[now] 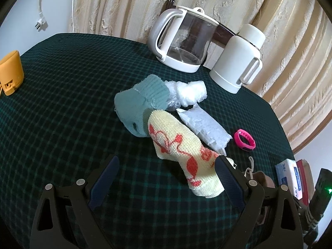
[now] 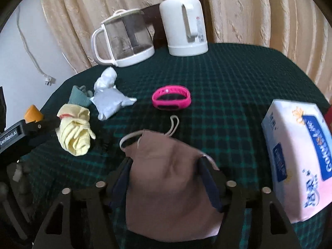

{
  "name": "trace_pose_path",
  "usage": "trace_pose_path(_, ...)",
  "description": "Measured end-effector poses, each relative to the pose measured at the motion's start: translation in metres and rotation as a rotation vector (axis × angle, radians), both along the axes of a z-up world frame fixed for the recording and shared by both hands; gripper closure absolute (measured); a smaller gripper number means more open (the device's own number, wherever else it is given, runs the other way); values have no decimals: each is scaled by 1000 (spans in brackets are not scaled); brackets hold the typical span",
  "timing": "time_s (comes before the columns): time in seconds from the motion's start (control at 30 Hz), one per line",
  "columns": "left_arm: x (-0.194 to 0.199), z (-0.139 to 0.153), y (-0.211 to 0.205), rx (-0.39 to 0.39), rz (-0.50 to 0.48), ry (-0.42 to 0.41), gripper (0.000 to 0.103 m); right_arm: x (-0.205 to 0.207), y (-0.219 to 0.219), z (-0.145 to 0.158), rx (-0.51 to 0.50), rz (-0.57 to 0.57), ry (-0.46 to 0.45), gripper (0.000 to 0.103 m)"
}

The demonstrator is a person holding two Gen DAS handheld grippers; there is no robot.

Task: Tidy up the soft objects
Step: 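Carry the mauve bag toward the red box with the right gripper while the left grasps the yellow towel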

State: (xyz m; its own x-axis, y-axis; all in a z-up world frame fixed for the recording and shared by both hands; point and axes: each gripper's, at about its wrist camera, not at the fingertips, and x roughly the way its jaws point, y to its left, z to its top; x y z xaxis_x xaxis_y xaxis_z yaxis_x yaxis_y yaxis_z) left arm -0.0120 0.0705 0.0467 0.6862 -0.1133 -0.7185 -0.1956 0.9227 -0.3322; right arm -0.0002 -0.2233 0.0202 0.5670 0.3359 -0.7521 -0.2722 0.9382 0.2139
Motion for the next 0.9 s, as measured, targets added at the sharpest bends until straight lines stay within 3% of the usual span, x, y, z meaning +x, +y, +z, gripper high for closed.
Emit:
trace_pose_path(0.1,1,0,0,-1,1,2,9,3,-1,2,3,0,9,84)
trace_pose_path(0.27,0,0,0,5,2,-2,9,2,-19,19,163,-27,27,86)
trace_pose_path(0.47,0,1,1,5,2,-3,9,-11,-41,62,327,-41,-60,86)
trace_pose_path(0.57,0,0,0,4,2,-4,9,-14,-44,71,351,-35,-111,83)
trace_pose_path(0.67,-1,1,0,1,1,-8,9,-10,-41,56,294,-70,-55,83)
trace_pose_path(0.73,-2,2,0,3,2,-11,9,-11,-42,50,329,-64,-32,83)
trace_pose_path(0.9,-3,2,0,0,8,-9,9,-23,-40,56,322,-31,-64,83)
